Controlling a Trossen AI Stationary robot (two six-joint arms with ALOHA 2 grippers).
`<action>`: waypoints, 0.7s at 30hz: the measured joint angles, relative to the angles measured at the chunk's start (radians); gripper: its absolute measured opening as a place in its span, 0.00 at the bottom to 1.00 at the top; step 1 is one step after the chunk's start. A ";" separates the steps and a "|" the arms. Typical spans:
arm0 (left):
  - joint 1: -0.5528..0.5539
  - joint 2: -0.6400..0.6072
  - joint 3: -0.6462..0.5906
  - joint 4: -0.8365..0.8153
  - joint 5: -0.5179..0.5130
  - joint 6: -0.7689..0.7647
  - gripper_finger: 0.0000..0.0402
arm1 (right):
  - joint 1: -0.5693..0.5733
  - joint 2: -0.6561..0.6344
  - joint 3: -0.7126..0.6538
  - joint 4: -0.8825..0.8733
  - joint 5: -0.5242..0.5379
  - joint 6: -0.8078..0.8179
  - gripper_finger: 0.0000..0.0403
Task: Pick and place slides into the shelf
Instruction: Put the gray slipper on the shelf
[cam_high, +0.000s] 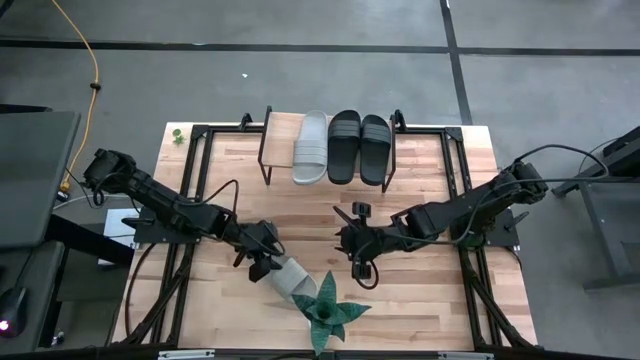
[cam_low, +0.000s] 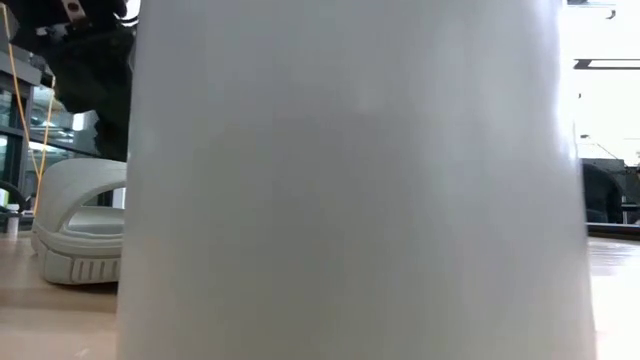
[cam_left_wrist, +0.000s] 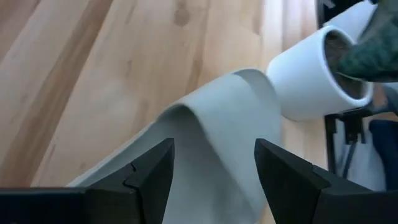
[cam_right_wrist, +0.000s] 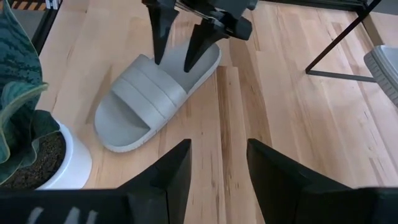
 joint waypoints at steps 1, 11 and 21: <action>-0.006 0.000 0.000 0.006 0.000 0.000 0.53 | 0.000 0.000 0.000 0.000 0.000 0.000 0.36; -0.034 0.001 0.000 0.009 -0.006 -0.001 0.53 | 0.000 0.000 0.000 0.024 0.000 -0.001 0.36; -0.033 0.094 0.000 0.075 0.028 -0.007 0.53 | 0.000 -0.001 0.000 0.030 -0.001 -0.003 0.36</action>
